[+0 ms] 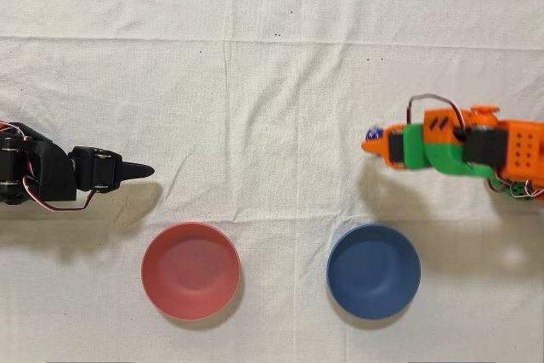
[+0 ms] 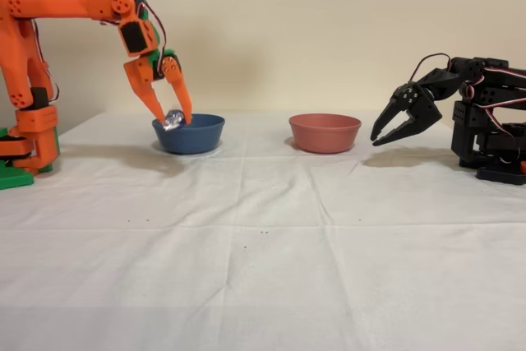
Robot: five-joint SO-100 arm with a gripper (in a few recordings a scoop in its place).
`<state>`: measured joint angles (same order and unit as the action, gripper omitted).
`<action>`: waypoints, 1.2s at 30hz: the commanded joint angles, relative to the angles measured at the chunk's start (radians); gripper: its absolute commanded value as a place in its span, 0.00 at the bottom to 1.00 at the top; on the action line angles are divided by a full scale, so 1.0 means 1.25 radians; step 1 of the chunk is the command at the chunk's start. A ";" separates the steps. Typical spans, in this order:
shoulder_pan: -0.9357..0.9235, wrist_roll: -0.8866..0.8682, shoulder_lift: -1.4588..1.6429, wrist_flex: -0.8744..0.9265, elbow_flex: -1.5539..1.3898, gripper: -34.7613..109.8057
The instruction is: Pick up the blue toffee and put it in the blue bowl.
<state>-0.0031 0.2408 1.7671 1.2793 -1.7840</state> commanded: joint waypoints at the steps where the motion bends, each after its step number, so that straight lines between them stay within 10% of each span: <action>1: 0.106 -0.009 0.136 0.031 -0.010 0.33; 36: 0.492 -0.152 -0.260 -0.038 0.263 0.33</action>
<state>0.5967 0.0537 1.4419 1.2349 -1.5401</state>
